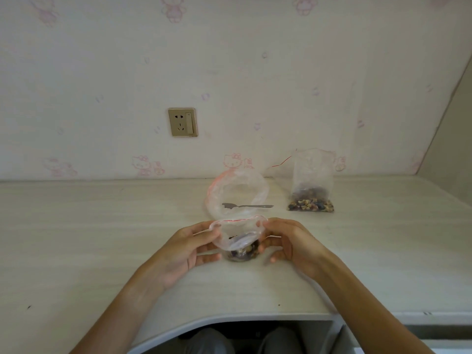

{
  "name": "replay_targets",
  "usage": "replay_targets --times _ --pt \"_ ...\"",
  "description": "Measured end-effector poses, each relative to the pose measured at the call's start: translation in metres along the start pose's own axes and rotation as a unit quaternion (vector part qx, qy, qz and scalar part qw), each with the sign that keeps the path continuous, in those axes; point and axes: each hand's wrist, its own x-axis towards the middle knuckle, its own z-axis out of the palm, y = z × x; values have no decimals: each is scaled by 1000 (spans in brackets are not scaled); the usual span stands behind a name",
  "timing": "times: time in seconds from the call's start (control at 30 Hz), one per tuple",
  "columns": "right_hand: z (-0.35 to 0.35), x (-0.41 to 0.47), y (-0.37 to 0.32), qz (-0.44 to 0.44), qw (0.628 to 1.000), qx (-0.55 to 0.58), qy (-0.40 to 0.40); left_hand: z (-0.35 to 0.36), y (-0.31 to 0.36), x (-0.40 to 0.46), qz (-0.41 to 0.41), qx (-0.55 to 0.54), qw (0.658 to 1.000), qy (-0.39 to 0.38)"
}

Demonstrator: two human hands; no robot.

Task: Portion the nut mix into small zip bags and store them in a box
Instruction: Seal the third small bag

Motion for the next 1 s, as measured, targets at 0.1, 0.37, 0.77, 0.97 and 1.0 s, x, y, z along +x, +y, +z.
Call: replay_targets --times 0.1,0.37,0.77,0.97,1.0 --pt "0 0 -1 -8 1000 -3 12 7 0 7 26 -8 998 64" --pt "15 5 7 -28 980 -159 113 13 -4 13 146 314 900 263" --pt "18 -1 -14 36 980 -112 162 6 19 -8 -63 16 993 103" --pt "19 -1 -13 83 990 -41 102 2 13 -9 -55 -55 995 67" --pt "20 -1 -12 82 992 -21 88 3 12 -9 -48 -53 995 69"
